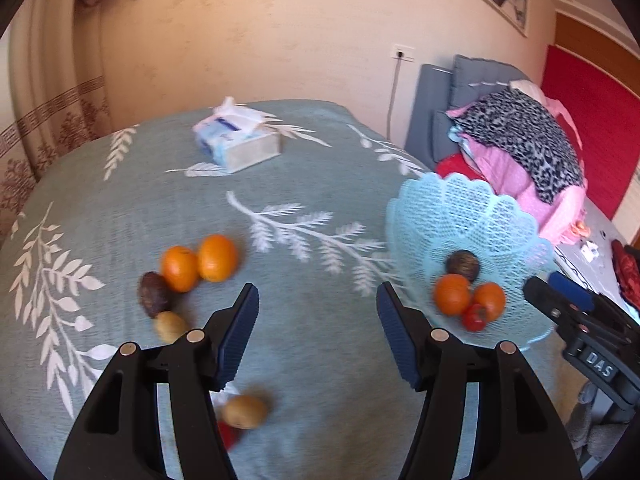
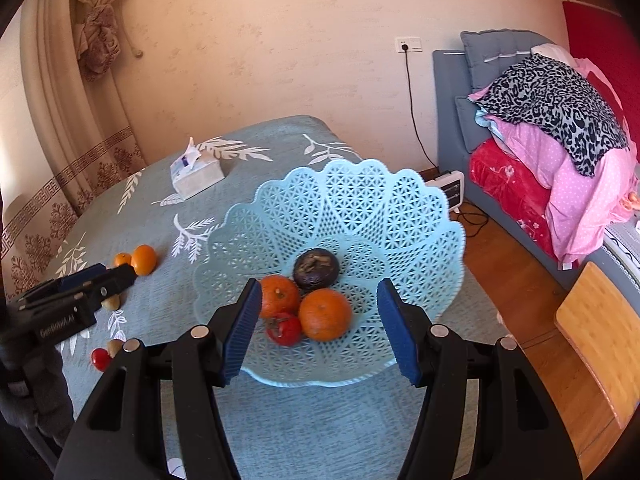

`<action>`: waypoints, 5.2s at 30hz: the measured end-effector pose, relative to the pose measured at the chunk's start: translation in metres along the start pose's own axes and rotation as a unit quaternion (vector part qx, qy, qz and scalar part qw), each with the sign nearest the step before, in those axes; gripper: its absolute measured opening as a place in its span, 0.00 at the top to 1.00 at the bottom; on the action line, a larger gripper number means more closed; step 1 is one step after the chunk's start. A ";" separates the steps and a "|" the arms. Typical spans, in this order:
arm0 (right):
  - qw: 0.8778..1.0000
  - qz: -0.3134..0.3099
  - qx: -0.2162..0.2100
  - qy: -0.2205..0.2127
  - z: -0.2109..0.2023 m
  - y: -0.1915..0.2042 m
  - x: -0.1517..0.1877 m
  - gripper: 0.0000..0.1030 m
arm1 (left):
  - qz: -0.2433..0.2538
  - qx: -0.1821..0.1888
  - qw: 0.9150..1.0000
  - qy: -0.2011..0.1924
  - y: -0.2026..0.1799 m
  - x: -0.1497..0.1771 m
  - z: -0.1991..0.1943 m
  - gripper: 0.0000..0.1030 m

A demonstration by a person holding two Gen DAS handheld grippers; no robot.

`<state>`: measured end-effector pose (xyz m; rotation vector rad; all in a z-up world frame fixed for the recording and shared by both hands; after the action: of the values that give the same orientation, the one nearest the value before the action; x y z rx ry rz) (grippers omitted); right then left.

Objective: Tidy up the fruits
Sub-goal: 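Move the left tool back toward the dark brown fruit, then grasp the dark brown fruit with the left tool while the right tool grasps a kiwi, then carry the dark fruit with the left tool while the right tool carries the kiwi to the basket, then lower the dark fruit into the basket and open the left tool while the right tool releases the kiwi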

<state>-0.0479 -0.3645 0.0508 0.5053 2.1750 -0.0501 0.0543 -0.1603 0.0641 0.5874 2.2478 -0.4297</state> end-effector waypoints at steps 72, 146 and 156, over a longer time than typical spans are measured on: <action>0.963 -0.191 -0.126 0.142 0.051 0.207 0.069 0.54 | -0.100 -0.066 0.993 -0.006 0.177 0.011 0.015 0.62; 0.994 -0.078 0.074 0.008 0.016 0.038 -0.008 0.63 | 0.029 0.019 0.998 -0.048 0.005 -0.009 -0.010 0.62; 0.996 -0.061 0.069 0.006 0.013 0.008 -0.008 0.53 | 0.053 0.060 0.997 -0.012 -0.056 -0.020 0.027 0.62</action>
<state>-0.0307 -0.3623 0.0498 0.4515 2.2224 -0.2652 0.0526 -0.2251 0.0681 0.7562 2.1671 -0.5169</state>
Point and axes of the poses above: each gripper's, at about its wrist camera, not at the fingertips, and z roughly the way its jaws point, y to its left, x to its underside, the point moved 2 cm from there along z, roughly the way its jaws point, and after that the axes turned 5 degrees about x, right-handed, at the moved point
